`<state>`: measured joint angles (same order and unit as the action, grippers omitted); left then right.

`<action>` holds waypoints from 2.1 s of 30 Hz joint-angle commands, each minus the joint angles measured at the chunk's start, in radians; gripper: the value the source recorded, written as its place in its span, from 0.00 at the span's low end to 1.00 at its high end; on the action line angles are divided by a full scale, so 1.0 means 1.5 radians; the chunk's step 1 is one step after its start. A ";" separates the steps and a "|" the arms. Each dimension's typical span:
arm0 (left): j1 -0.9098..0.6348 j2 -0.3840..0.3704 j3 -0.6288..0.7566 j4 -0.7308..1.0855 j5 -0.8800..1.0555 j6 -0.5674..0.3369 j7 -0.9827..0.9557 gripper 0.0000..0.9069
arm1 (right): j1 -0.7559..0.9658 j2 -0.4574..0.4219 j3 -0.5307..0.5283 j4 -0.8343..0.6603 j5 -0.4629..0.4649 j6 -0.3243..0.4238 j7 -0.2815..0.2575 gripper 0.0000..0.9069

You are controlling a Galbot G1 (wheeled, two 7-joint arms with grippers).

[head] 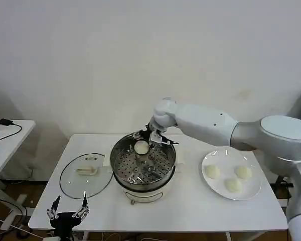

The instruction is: Take steamed baozi put them in steamer then cover it.

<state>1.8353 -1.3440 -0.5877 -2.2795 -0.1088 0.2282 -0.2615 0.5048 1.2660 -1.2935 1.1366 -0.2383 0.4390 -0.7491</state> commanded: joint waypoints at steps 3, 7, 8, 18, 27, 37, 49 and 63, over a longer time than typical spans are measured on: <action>0.002 0.007 0.000 -0.005 -0.002 0.002 0.000 1.00 | 0.155 -0.191 -0.033 0.223 0.205 -0.145 -0.021 1.00; 0.001 0.023 0.002 -0.008 -0.008 0.003 0.001 1.00 | 0.203 -0.321 -0.073 0.311 0.215 -0.191 -0.029 1.00; 0.001 0.028 0.005 -0.010 -0.008 0.003 0.002 1.00 | 0.205 -0.340 -0.083 0.323 0.212 -0.196 -0.031 1.00; -0.009 0.064 0.017 -0.025 -0.028 0.006 0.018 1.00 | 0.069 -0.577 -0.051 0.371 0.074 -0.312 -0.045 1.00; 0.000 0.063 0.024 -0.024 -0.013 0.004 0.020 1.00 | -0.030 -0.585 -0.031 0.366 0.081 -0.429 -0.049 1.00; 0.011 0.051 0.023 -0.023 0.001 0.003 0.020 1.00 | -0.225 -0.563 0.124 0.301 0.101 -0.472 -0.053 1.00; 0.009 0.052 0.023 -0.011 0.005 0.003 0.021 1.00 | -0.288 -0.468 0.198 0.158 0.134 -0.452 -0.078 1.00; 0.010 0.051 0.017 -0.006 0.005 0.004 0.022 1.00 | -0.295 -0.353 0.202 0.057 0.145 -0.450 -0.087 1.00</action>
<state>1.8489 -1.2689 -0.5627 -2.2900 -0.1016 0.2336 -0.2293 0.0935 0.6468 -1.0203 1.3187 -0.0294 -0.2331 -0.8720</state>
